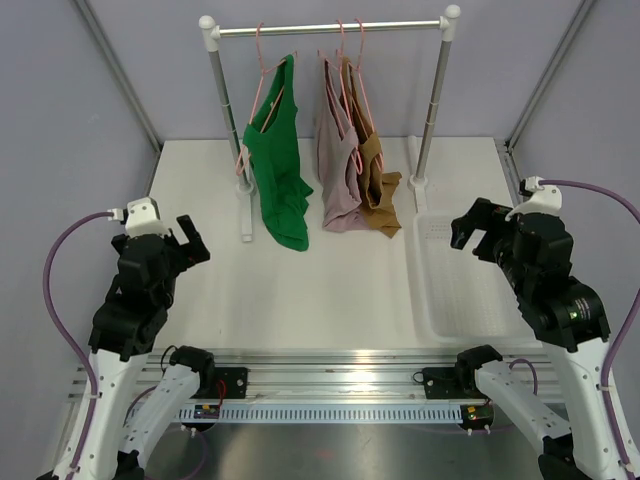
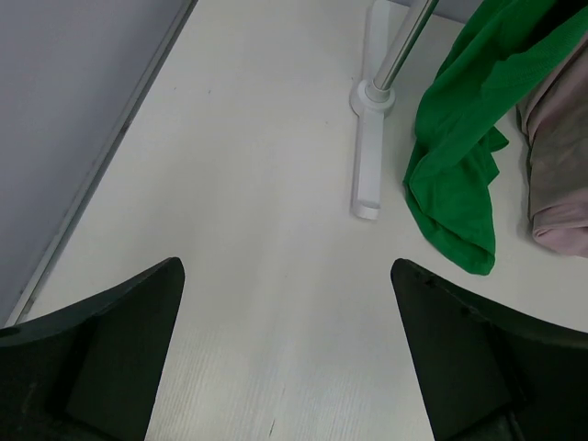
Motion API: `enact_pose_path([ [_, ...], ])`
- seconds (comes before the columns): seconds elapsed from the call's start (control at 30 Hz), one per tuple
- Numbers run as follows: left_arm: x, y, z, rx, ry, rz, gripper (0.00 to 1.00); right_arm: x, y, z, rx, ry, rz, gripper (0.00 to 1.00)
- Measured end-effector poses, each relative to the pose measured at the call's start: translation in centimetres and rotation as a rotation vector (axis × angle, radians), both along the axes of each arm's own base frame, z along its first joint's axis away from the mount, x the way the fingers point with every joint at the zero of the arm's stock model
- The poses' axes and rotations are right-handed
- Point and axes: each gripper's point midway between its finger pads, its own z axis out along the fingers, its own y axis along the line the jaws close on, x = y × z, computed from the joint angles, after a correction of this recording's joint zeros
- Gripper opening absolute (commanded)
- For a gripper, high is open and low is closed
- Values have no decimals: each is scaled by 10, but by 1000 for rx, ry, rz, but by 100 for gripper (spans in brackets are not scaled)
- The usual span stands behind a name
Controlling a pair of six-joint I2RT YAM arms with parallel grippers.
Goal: Remove the tank top from the hanger
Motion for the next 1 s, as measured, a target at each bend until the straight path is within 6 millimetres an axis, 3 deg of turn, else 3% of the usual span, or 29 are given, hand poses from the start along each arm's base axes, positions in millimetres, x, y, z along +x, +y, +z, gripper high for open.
enact_pose_path([
  [0.23, -2, -4, 20, -40, -38, -13, 99, -9, 2, 5, 20, -34, 26, 99],
  [0.53, 17, -32, 93, -137, -126, -118, 99, -8, 42, 0, 110, -17, 214, 99],
  [0.73, 55, -64, 149, -191, -162, -236, 99, -9, 69, -4, 182, 0, 344, 99],
  [0.83, 87, -82, 181, -196, -185, -300, 99, -11, 77, -3, 202, 2, 387, 100],
  [1.0, 140, -105, 189, -168, -159, -368, 99, -15, 85, 1, 220, -8, 434, 99],
])
